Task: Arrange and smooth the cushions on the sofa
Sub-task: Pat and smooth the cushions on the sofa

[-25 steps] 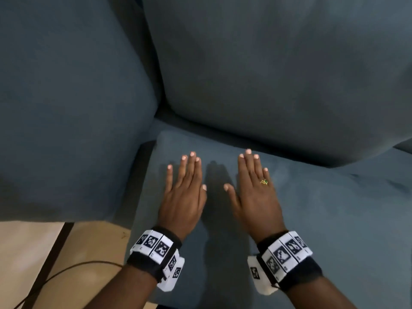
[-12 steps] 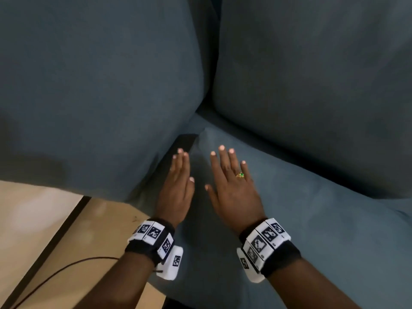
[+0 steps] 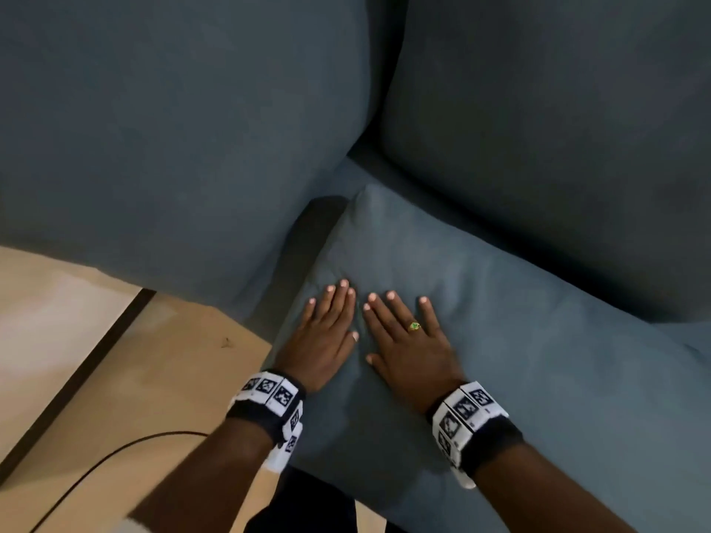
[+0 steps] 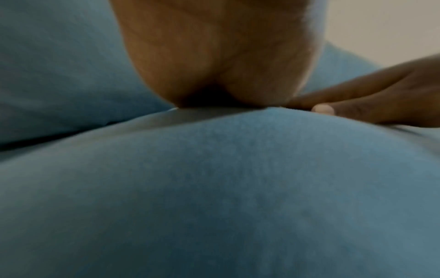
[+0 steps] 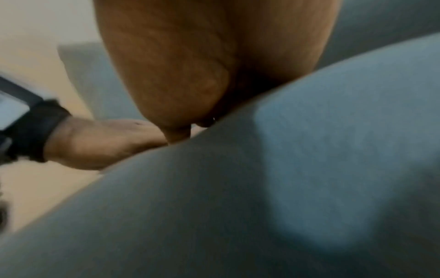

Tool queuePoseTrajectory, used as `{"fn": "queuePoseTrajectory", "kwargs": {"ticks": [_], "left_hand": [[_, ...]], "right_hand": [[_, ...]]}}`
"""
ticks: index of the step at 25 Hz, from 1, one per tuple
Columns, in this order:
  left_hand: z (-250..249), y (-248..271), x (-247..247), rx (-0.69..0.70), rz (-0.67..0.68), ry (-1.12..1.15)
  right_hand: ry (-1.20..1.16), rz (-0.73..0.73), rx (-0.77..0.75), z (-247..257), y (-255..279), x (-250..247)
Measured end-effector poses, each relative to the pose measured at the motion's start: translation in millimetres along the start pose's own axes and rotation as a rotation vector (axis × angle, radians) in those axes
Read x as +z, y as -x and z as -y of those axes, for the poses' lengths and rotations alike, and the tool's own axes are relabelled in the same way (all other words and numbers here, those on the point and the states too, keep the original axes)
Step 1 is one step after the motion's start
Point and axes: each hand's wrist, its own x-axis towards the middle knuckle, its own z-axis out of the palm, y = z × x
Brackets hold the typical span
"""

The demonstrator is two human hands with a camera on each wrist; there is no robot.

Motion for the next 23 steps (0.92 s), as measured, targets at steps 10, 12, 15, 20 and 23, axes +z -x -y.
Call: {"fn": "queuePoseTrajectory", "kwargs": {"ticks": [10,12,15,20,23], "left_hand": [[-69,1,1,0.108,-0.041,-0.211],[-92,3,16,0.28,0.033,-0.33],[-125,1,29,0.279,0.028,-0.371],[-175,-6,54,0.493,0.083,-0.538],[-197,-17,68,0.491,0.062,-0.512]], "right_hand": [[-0.124,-0.211,0.258,-25,65,6],[-0.112,-0.147,0.363,-35,81,12],[-0.115,-0.181,0.441,-49,107,21],[-0.168,-0.133,0.485,-89,159,45],[-0.213,-0.259,0.576,-103,175,46]]}}
